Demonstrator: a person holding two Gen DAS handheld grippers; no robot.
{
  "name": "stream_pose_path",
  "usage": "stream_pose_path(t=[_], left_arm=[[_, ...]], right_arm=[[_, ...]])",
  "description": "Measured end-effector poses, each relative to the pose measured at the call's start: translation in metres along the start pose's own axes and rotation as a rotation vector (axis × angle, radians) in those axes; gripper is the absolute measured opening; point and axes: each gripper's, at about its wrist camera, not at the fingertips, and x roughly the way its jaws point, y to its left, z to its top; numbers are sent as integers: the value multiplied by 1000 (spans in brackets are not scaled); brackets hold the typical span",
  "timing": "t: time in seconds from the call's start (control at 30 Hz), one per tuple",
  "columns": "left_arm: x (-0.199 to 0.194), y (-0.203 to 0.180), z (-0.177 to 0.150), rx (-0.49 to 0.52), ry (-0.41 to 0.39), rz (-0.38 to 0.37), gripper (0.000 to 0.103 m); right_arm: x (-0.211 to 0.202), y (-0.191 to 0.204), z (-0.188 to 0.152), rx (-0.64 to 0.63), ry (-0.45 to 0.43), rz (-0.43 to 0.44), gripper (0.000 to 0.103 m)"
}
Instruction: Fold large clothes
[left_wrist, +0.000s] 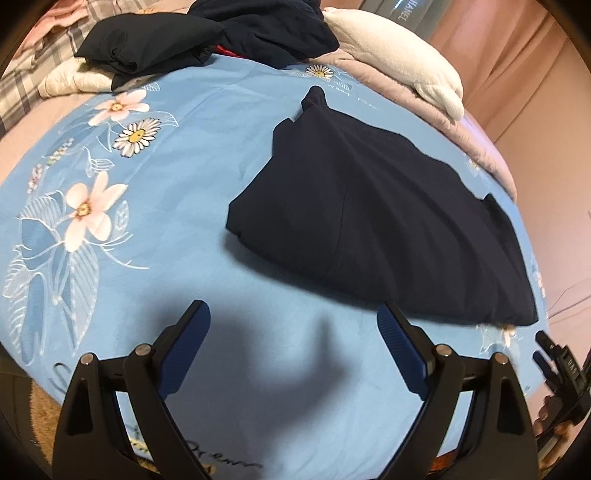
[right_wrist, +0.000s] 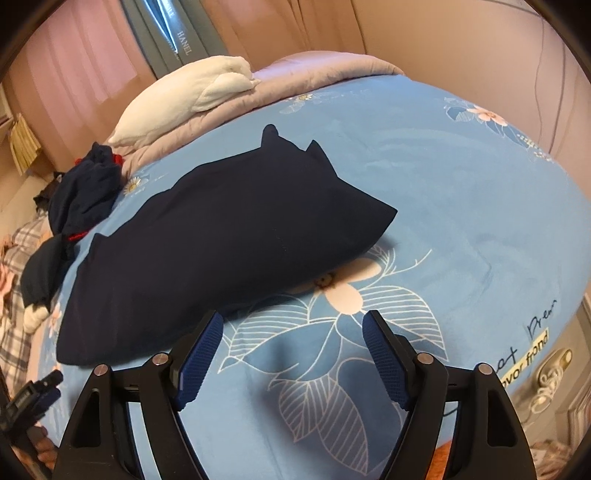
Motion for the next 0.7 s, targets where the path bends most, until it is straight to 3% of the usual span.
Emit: stream_pose_path(t=[0.3,0.7], left_arm=[[31,-2,21,-68,8,-78,93],[70,1,44,-172,23,-182,88]], right_arm=[[23,-9,18,101,1,76,86],[61,-22,36,242,29,112,86]])
